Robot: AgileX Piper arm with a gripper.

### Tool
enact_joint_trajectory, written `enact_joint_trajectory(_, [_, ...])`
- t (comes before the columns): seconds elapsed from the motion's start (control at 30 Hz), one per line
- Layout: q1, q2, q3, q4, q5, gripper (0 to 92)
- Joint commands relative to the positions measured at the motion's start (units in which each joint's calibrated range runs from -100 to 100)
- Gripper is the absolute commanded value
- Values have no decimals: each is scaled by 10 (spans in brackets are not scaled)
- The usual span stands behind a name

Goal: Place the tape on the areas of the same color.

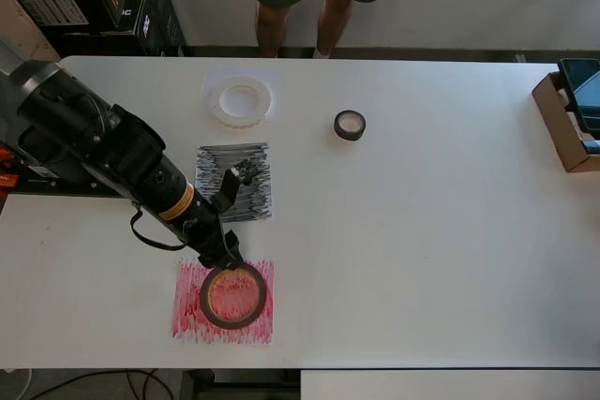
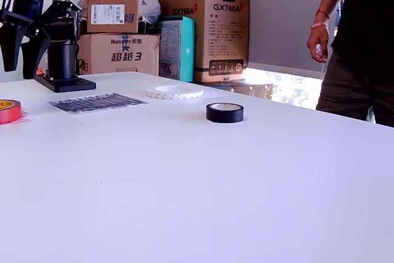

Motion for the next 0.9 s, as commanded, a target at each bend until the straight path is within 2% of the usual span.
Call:
enact_joint_trajectory(0.0, [66, -25, -48, 68, 3, 658])
enact_joint_trajectory(0.23, [173, 28, -155, 125, 9, 658])
enact_joint_trajectory(0.53, [282, 169, -321, 286, 145, 658])
enact_joint_trajectory(0.87, [335, 304, -412, 291, 225, 658])
